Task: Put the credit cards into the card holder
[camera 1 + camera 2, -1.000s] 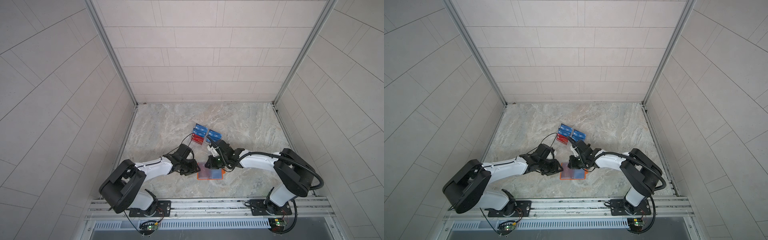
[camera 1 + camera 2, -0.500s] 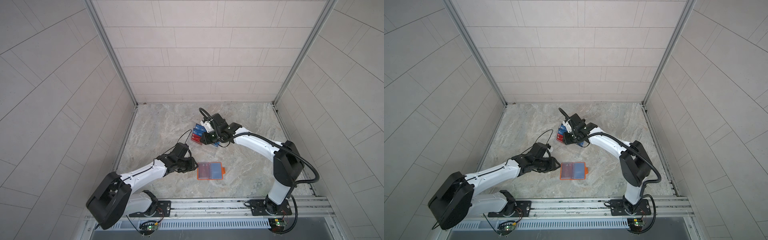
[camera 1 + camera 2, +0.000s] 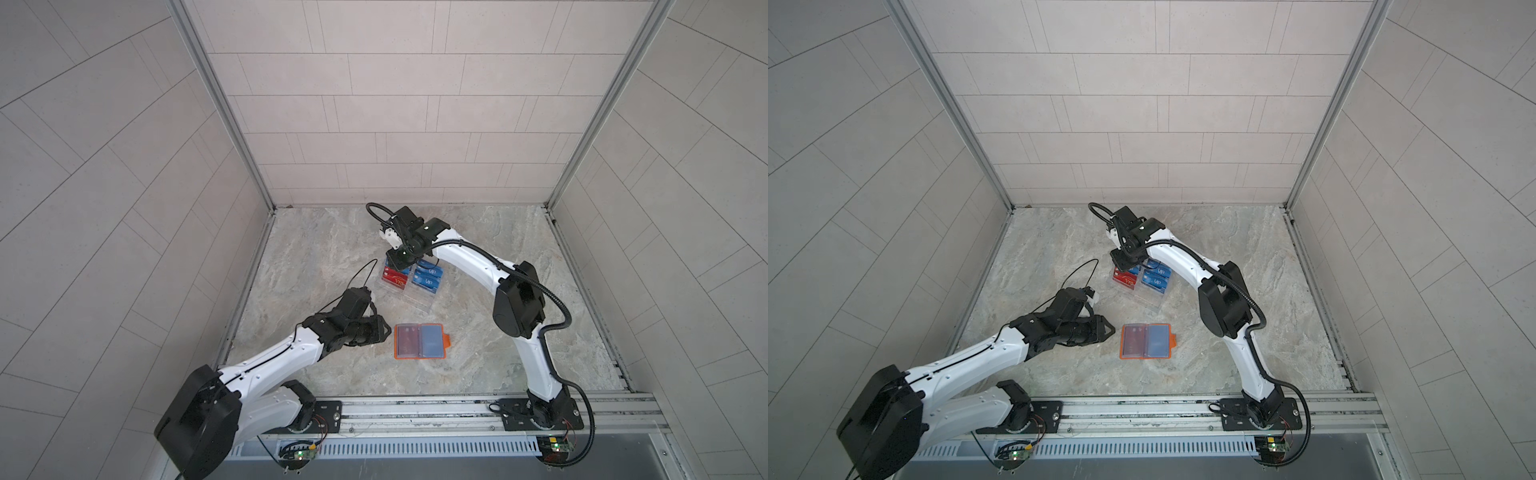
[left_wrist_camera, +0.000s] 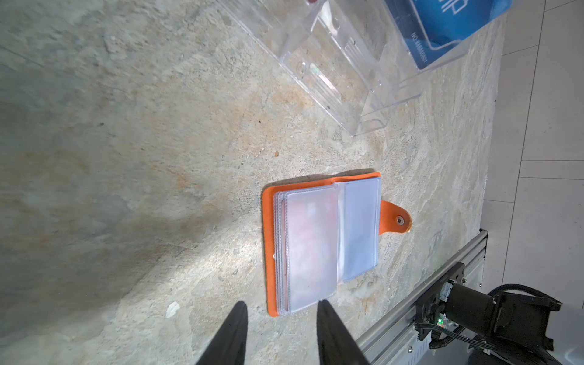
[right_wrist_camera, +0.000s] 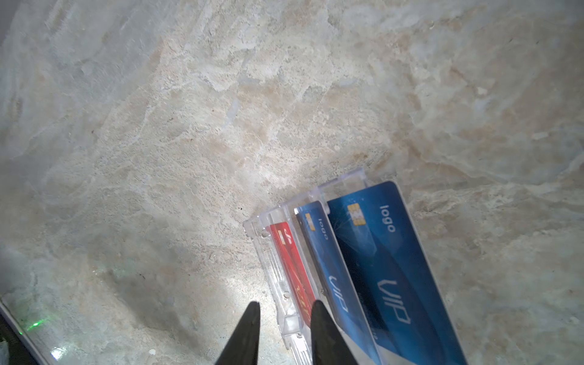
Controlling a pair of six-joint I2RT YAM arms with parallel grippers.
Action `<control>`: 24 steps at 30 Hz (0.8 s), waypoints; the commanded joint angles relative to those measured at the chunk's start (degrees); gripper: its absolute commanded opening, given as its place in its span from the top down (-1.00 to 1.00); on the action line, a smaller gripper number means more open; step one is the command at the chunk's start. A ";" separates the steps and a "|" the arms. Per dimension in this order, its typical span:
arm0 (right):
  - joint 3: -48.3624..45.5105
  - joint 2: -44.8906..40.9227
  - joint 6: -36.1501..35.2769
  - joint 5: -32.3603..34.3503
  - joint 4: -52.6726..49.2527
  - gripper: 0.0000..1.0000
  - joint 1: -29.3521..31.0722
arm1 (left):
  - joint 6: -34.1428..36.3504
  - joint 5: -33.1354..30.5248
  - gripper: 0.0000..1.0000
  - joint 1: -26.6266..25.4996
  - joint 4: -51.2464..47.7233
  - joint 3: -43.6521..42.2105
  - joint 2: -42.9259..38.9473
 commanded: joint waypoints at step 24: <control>8.72 8.52 -8.24 1.70 -9.84 0.31 0.59 | -0.71 -1.63 0.18 0.34 -2.45 -0.95 -2.66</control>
